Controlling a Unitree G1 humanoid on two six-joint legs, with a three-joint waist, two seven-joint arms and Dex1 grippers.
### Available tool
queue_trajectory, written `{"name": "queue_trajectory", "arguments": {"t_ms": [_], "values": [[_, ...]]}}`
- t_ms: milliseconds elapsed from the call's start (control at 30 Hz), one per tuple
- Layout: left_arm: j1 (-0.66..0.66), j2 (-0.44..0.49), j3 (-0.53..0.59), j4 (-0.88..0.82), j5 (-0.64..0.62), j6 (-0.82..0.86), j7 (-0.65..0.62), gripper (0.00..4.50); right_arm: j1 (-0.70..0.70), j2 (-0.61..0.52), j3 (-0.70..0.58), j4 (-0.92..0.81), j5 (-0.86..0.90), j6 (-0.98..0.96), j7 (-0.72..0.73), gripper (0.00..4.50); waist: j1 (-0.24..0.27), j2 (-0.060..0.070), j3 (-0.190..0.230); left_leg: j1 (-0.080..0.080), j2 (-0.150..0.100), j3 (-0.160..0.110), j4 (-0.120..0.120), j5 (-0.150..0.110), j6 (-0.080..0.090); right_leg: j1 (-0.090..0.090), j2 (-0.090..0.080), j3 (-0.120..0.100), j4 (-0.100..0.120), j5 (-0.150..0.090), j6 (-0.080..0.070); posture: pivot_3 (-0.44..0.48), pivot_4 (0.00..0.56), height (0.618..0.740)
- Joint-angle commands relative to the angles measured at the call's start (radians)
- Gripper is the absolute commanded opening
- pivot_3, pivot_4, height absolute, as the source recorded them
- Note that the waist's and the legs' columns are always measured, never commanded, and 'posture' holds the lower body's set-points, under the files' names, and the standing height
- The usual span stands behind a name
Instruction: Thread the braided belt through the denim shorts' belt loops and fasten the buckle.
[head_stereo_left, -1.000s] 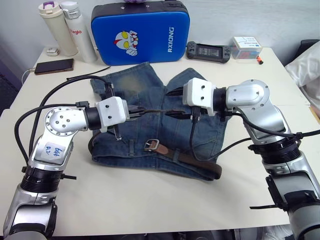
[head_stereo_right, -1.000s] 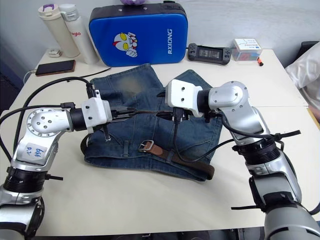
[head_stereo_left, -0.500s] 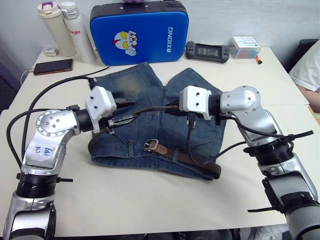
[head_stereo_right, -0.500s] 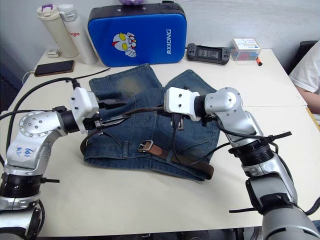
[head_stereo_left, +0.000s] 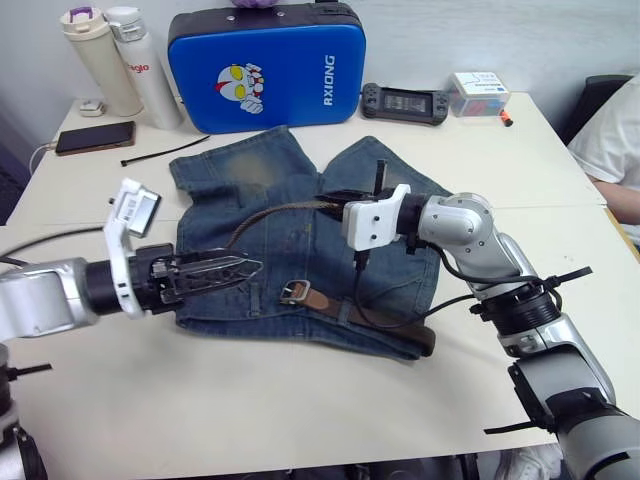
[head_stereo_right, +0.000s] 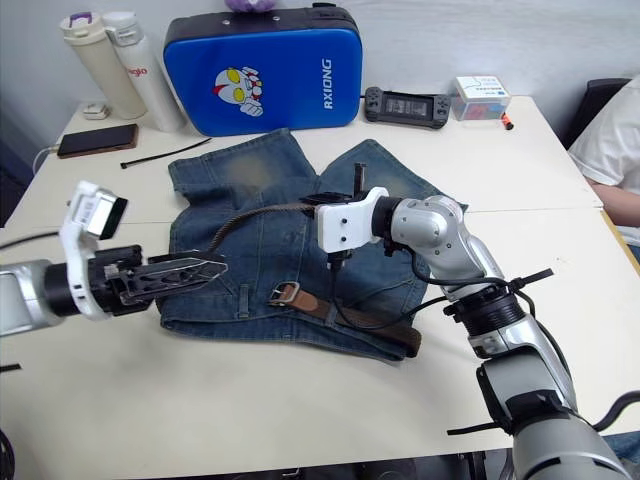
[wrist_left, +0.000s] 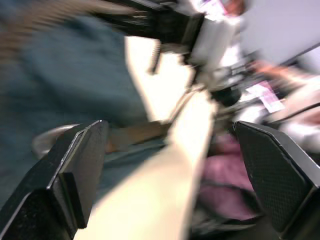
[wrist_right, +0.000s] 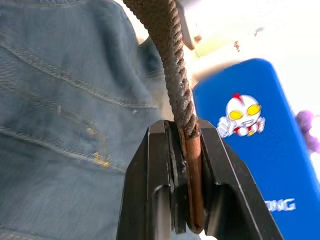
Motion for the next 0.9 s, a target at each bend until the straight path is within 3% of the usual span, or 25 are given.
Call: {"name": "queue_trajectory", "arguments": {"t_ms": [33,133,233,500,600,733,800,867,900], "values": [[0.020,-0.178,-0.085,-0.102,-0.033,-0.235,0.317,4.40,0.012,-0.001,-0.006,-0.043,-0.001,-0.039,-0.017,0.00,0.004,0.000,0.000,0.000,0.000,0.000,0.000,0.000,0.000,0.000,0.001,0.000,0.000,0.000,0.000,0.000,0.150,0.725],[0.006,-0.347,-0.115,-0.144,-0.033,-0.360,0.536,4.40,0.029,-0.017,-0.011,-0.054,0.008,-0.046,-0.002,0.00,0.012,-0.001,0.000,-0.001,0.000,0.000,0.001,0.000,0.000,-0.001,0.001,0.002,0.000,0.000,0.000,0.000,0.150,0.725],[-0.009,-0.449,-0.111,-0.150,-0.033,-0.430,0.698,4.40,0.039,-0.029,-0.015,-0.064,0.014,-0.045,0.011,0.00,0.012,-0.001,0.000,-0.002,0.000,0.000,0.002,0.000,0.001,-0.001,0.003,0.002,-0.001,0.000,0.000,0.000,0.150,0.725],[-0.028,-0.539,-0.080,-0.152,-0.033,-0.446,0.831,4.40,0.044,-0.042,-0.022,-0.077,0.015,-0.031,0.017,0.00,0.013,-0.001,0.000,-0.002,0.003,0.002,0.002,0.001,0.000,0.001,0.012,0.004,-0.005,0.000,0.000,0.000,0.150,0.725],[-0.027,-0.534,-0.098,-0.108,-0.033,-0.412,0.844,3.59,0.047,-0.041,-0.017,-0.081,0.034,-0.030,0.035,0.00,0.015,-0.001,0.000,-0.002,0.004,0.002,0.001,0.001,0.000,0.001,0.012,0.005,-0.005,0.000,0.000,0.000,0.150,0.725],[-0.042,-0.557,-0.102,-0.086,-0.033,-0.389,0.839,1.81,0.052,-0.044,-0.018,-0.086,0.035,-0.031,0.038,0.00,0.019,-0.001,0.000,-0.002,0.004,0.002,0.002,0.001,0.000,0.002,0.013,0.005,-0.006,0.000,0.000,0.000,0.150,0.725],[-0.047,-0.558,-0.084,-0.072,-0.033,-0.380,0.836,1.26,0.056,-0.043,-0.022,-0.089,0.040,-0.028,0.042,0.00,0.020,-0.001,0.000,-0.002,0.003,0.002,0.002,0.001,0.000,0.002,0.013,0.005,-0.006,0.000,0.000,0.000,0.150,0.725],[-0.052,-0.555,-0.069,-0.046,-0.033,-0.356,0.816,0.25,0.071,-0.038,-0.024,-0.103,0.079,-0.013,0.067,0.00,0.019,-0.001,0.000,-0.002,0.004,0.002,0.002,0.001,-0.001,0.002,0.014,0.005,-0.006,0.000,0.000,0.000,0.150,0.725],[-0.053,-0.551,-0.063,-0.034,-0.033,-0.344,0.809,0.02,0.079,-0.039,-0.025,-0.113,0.090,-0.009,0.074,0.00,0.019,-0.001,0.000,-0.002,0.004,0.002,0.002,0.002,-0.001,0.002,0.014,0.005,-0.006,0.000,0.000,0.000,0.150,0.725]]}}
